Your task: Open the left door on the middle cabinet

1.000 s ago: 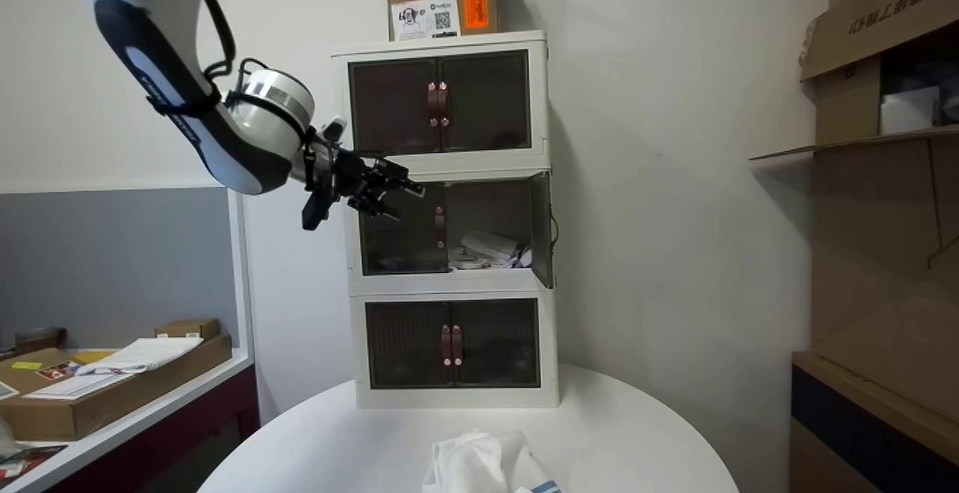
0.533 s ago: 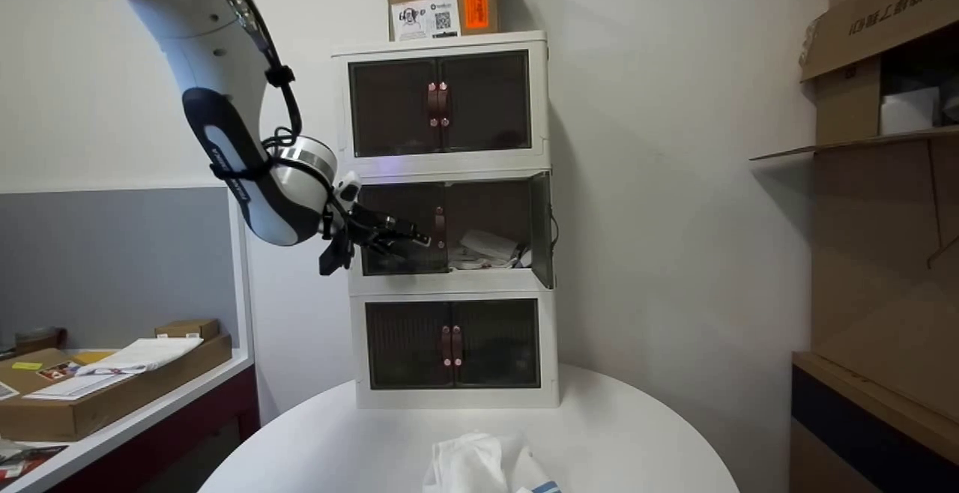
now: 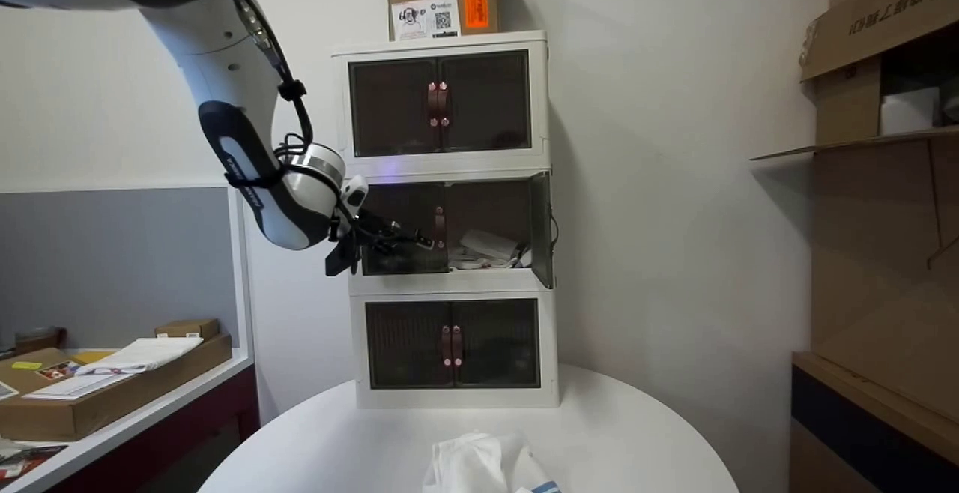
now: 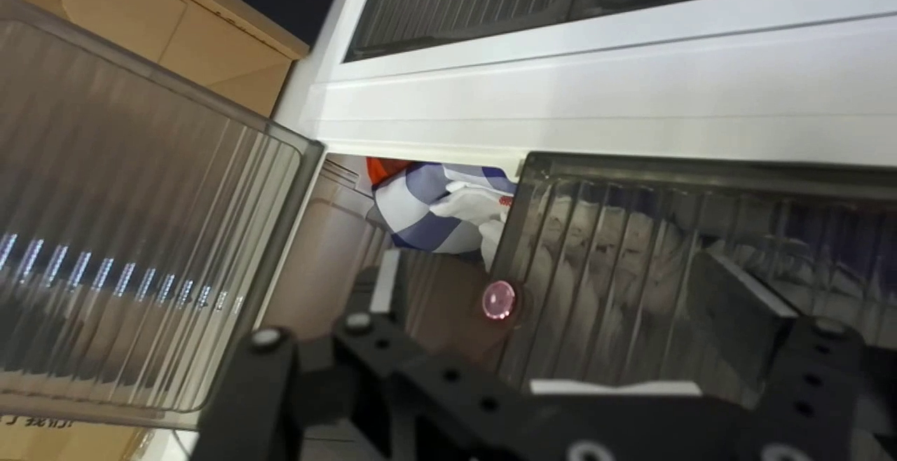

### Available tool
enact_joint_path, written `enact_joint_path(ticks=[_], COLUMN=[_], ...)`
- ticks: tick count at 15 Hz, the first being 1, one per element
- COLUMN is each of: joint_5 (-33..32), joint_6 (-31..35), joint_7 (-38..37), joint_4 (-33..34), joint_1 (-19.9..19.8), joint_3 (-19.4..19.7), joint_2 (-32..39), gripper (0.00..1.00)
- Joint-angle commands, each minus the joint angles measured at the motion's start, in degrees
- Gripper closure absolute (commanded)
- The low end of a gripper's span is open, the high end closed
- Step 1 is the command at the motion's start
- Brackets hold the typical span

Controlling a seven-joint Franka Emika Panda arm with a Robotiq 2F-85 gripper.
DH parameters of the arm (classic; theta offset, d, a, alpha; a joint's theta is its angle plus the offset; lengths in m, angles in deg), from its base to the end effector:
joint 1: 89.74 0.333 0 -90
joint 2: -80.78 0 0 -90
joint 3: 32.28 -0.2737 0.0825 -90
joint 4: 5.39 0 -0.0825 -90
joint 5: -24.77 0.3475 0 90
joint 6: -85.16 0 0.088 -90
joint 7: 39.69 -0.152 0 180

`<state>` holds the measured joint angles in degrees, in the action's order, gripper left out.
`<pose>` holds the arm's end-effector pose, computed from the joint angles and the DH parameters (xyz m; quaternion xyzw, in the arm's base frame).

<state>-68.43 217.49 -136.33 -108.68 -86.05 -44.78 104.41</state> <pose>0.6393 0.1202 0.3108 0.8374 -0.1155 0.4711 0.2520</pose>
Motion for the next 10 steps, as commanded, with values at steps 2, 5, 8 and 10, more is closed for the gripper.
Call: enact_joint_path(ticks=[2,5,8,10], joint_5=[1.78,1.93,1.87,1.39], joint_6=[0.23,-0.54,-1.43,-2.04], joint_7=[1.39,2.03,2.31,1.67], joint_4=[-4.50,-6.97,-8.74,-9.17], joint_1=[2.09,2.33,2.24,2.16], joint_3=[1.75,2.18,2.58,3.02], joint_2=[-3.96,-6.47,-9.03,-10.13], gripper=[0.00,0.00,0.00,0.00])
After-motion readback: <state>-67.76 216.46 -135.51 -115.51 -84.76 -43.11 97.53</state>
